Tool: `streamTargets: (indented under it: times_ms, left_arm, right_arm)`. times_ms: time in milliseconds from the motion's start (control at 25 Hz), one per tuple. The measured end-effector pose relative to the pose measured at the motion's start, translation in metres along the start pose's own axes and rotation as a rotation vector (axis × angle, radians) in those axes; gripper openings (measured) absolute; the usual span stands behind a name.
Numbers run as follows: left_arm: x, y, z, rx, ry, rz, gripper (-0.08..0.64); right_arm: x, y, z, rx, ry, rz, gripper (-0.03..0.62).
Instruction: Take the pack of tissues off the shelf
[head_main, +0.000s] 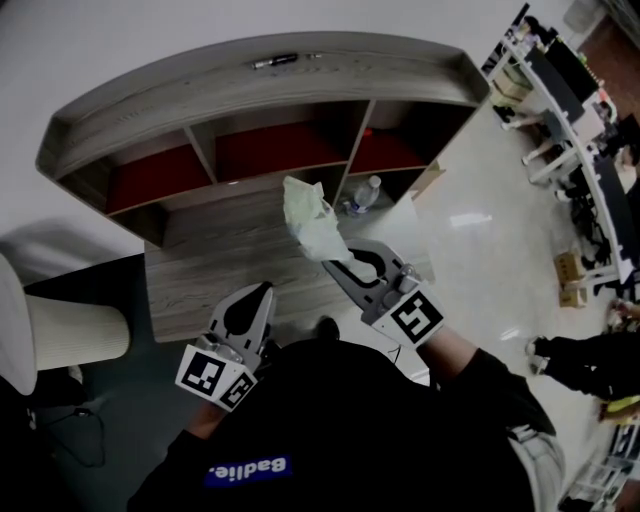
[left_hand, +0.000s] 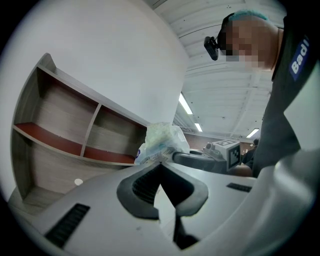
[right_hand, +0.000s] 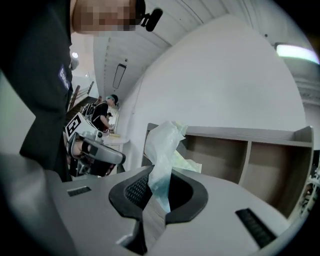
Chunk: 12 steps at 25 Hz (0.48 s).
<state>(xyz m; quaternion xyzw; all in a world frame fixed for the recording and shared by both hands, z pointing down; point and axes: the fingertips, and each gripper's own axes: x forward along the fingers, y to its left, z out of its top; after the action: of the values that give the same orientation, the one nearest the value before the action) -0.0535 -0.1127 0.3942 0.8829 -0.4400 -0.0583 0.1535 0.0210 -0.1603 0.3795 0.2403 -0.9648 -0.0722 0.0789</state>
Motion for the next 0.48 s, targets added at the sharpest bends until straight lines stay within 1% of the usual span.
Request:
streamTargets:
  times_ms: [80, 240, 400, 480]
  left_arm:
    - [0.0, -0.001, 0.0, 0.0, -0.001, -0.001, 0.002]
    - [-0.002, -0.001, 0.001, 0.002, -0.008, 0.0, 0.002]
    - [-0.004, 0.0, 0.001, -0.001, -0.012, 0.004, 0.002]
    - [-0.005, 0.0, 0.002, -0.001, -0.014, 0.005, 0.002]
  right_arm:
    - [-0.001, 0.005, -0.001, 0.052, -0.002, 0.019, 0.069]
    - [-0.002, 0.015, -0.005, 0.119, -0.01, 0.055, 0.069]
    - [-0.001, 0.025, -0.008, 0.224, -0.021, 0.111, 0.069]
    - [0.0, 0.027, -0.009, 0.258, -0.025, 0.132, 0.069]
